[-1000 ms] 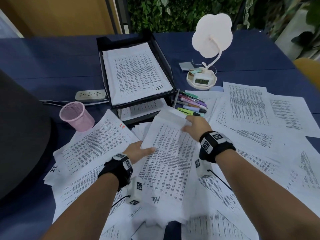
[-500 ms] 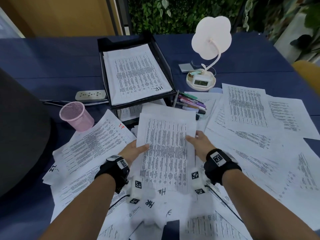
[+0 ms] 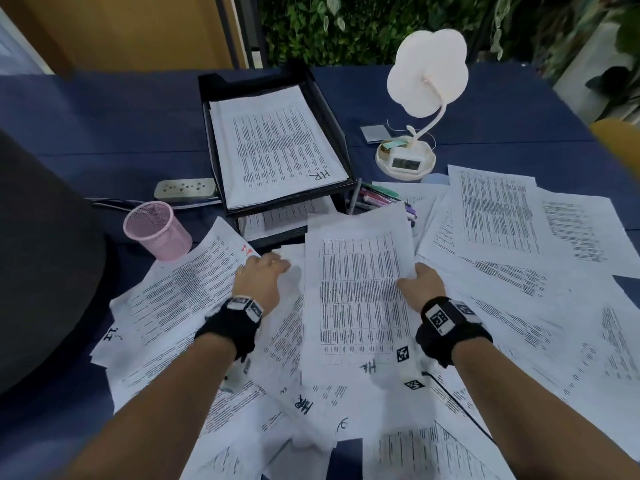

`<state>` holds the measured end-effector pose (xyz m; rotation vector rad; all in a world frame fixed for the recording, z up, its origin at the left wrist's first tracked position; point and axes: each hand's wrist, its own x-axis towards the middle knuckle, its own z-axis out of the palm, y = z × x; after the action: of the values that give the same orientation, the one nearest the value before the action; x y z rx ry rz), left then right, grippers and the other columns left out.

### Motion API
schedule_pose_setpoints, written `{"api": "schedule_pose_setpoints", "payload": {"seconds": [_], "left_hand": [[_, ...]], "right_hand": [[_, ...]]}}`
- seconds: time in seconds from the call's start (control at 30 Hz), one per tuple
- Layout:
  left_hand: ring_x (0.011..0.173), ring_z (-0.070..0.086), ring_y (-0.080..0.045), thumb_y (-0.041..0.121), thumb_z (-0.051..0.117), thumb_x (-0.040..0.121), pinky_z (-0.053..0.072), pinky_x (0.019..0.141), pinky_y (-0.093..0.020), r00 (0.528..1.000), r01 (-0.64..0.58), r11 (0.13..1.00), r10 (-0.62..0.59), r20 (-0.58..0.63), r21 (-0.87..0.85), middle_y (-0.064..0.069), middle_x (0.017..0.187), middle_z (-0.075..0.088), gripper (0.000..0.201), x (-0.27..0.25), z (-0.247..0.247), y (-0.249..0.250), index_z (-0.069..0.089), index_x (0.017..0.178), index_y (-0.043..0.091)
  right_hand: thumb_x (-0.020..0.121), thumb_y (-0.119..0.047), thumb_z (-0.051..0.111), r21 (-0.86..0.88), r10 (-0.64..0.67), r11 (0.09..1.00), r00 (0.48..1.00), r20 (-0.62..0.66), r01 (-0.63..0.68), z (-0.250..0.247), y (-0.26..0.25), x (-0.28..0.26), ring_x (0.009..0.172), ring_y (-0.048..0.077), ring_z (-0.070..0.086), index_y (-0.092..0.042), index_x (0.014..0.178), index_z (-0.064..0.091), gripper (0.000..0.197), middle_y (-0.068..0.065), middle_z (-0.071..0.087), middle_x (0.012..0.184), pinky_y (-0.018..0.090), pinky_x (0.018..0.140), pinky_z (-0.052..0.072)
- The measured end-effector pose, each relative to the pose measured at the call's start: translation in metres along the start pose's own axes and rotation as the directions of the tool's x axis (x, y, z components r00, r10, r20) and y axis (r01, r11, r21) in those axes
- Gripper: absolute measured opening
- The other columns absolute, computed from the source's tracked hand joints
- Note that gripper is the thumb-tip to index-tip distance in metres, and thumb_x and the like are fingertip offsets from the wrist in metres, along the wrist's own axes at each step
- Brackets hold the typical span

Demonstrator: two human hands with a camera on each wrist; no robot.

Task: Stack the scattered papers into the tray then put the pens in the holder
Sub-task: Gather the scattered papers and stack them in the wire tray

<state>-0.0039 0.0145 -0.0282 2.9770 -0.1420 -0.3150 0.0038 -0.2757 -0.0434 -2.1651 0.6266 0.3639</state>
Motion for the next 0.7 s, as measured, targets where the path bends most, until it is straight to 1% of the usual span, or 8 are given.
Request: {"api": "schedule_pose_setpoints", "payload": {"seconds": [0.07, 0.1, 0.2, 0.3, 0.43, 0.57, 0.67, 0.7], "left_hand": [[0.138, 0.022, -0.029, 0.004, 0.047, 0.082, 0.018, 0.111, -0.050, 0.990, -0.045, 0.966, 0.010, 0.137, 0.255, 0.003, 0.155, 0.020, 0.066, 0.010, -0.011, -0.007, 0.035, 0.140, 0.032], [0.140, 0.018, -0.028, 0.008, 0.050, 0.083, 0.012, 0.112, -0.053, 0.984, -0.058, 0.946, 0.001, 0.177, 0.317, 0.003, 0.154, 0.021, 0.063, 0.015, -0.015, -0.011, 0.037, 0.139, 0.032], [0.132, 0.025, -0.027, 0.016, 0.054, 0.081, 0.005, 0.112, -0.057, 0.973, -0.086, 0.896, -0.020, 0.232, 0.436, 0.006, 0.133, 0.046, 0.044, 0.024, -0.025, -0.021, 0.050, 0.122, 0.033], [0.121, 0.032, -0.025, 0.024, 0.056, 0.082, 0.008, 0.111, -0.057, 0.940, -0.115, 0.879, -0.053, 0.336, 0.462, 0.007, 0.115, 0.055, 0.025, 0.031, -0.039, -0.019, 0.061, 0.105, 0.034], [0.120, 0.040, -0.028, 0.031, 0.069, 0.073, 0.018, 0.111, -0.050, 0.960, -0.098, 0.971, 0.034, 0.279, 0.219, 0.003, 0.104, 0.058, 0.014, 0.036, -0.064, -0.012, 0.056, 0.071, 0.038], [0.094, 0.059, -0.017, 0.026, 0.069, 0.082, 0.046, 0.090, -0.034, 0.940, -0.161, 0.982, 0.183, 0.290, -0.097, 0.005, 0.095, 0.065, 0.005, 0.031, -0.107, 0.022, 0.064, 0.083, 0.024], [0.076, 0.057, -0.013, 0.023, 0.071, 0.081, 0.045, 0.066, -0.023, 0.910, -0.230, 0.950, 0.286, 0.299, -0.210, 0.006, 0.085, 0.063, 0.009, 0.030, -0.127, 0.052, 0.063, 0.082, 0.019], [0.074, 0.055, -0.013, 0.022, 0.072, 0.080, 0.044, 0.065, -0.024, 0.906, -0.255, 0.936, 0.318, 0.278, -0.241, 0.004, 0.083, 0.063, 0.010, 0.031, -0.129, 0.060, 0.063, 0.080, 0.019]], "right_hand": [[0.092, -0.015, 0.056, -0.050, 0.023, 0.999, 0.999, 0.038, -0.021, -0.002, 0.002, 0.001, 0.130, 0.029, 0.044, -0.003, 0.144, 0.034, 0.058, 0.014, 0.041, 0.145, 0.029, 0.102, 0.036], [0.092, -0.017, 0.055, -0.064, 0.027, 0.998, 0.998, 0.051, -0.023, -0.003, 0.004, 0.003, 0.134, 0.029, 0.039, -0.003, 0.145, 0.030, 0.060, 0.013, 0.036, 0.149, 0.030, 0.108, 0.032], [0.092, -0.020, 0.056, -0.098, 0.025, 0.995, 0.997, 0.078, -0.018, -0.003, 0.006, 0.005, 0.137, 0.029, 0.035, -0.002, 0.145, 0.029, 0.062, 0.013, 0.034, 0.150, 0.034, 0.112, 0.029], [0.090, -0.024, 0.059, -0.116, 0.022, 0.993, 0.995, 0.099, -0.011, -0.004, 0.009, 0.010, 0.131, 0.030, 0.044, -0.003, 0.140, 0.040, 0.058, 0.015, 0.044, 0.144, 0.039, 0.110, 0.035], [0.090, -0.027, 0.060, -0.127, 0.012, 0.992, 0.994, 0.108, 0.002, -0.005, 0.011, 0.011, 0.129, 0.030, 0.045, -0.002, 0.139, 0.041, 0.058, 0.015, 0.046, 0.142, 0.041, 0.109, 0.037], [0.091, -0.028, 0.059, -0.132, 0.011, 0.991, 0.992, 0.122, 0.006, -0.005, 0.011, 0.010, 0.132, 0.031, 0.041, -0.001, 0.140, 0.039, 0.059, 0.014, 0.044, 0.144, 0.039, 0.108, 0.036], [0.089, -0.030, 0.061, -0.099, 0.005, 0.995, 0.991, 0.136, 0.009, -0.006, 0.012, 0.010, 0.129, 0.031, 0.045, -0.002, 0.138, 0.042, 0.059, 0.014, 0.048, 0.141, 0.043, 0.109, 0.037], [0.089, -0.030, 0.061, -0.087, 0.008, 0.996, 0.989, 0.144, 0.005, -0.006, 0.013, 0.010, 0.130, 0.030, 0.045, -0.003, 0.138, 0.042, 0.059, 0.013, 0.048, 0.141, 0.044, 0.109, 0.036]]}}
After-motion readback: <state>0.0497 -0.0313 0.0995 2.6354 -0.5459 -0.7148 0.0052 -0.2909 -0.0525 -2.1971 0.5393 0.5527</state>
